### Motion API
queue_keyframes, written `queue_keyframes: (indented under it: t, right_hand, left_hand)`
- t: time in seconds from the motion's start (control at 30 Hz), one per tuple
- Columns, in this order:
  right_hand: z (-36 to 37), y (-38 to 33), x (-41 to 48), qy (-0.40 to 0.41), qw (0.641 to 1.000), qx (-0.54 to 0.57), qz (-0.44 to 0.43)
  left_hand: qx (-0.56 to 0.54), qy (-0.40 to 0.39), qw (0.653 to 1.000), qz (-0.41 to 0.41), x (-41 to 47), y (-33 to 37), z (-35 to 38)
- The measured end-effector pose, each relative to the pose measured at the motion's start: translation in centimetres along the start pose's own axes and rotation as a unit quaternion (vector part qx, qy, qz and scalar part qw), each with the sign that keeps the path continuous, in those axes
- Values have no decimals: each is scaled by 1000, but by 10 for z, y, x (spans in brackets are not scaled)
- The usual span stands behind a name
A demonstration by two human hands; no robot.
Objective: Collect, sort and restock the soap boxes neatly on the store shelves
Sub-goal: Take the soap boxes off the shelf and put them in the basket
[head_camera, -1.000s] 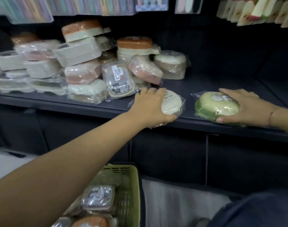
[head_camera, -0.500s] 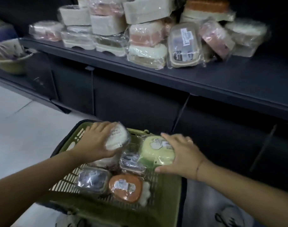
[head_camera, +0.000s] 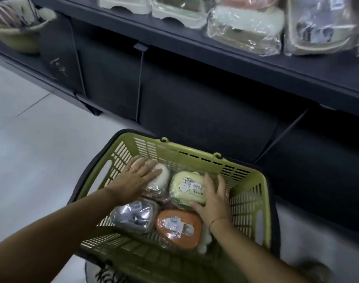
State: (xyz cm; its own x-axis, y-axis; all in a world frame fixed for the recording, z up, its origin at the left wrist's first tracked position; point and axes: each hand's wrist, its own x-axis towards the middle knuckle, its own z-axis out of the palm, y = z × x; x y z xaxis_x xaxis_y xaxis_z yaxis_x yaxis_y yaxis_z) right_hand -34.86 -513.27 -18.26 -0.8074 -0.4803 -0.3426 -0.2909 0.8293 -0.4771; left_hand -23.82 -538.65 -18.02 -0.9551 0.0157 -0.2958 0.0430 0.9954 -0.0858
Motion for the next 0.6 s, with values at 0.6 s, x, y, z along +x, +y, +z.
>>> queue_keyframes:
  t: [0.6]
  right_hand:
    - [5, -26, 23, -102, 973, 6, 205]
  left_hand:
    - [-107, -120, 975, -151, 4, 34, -2]
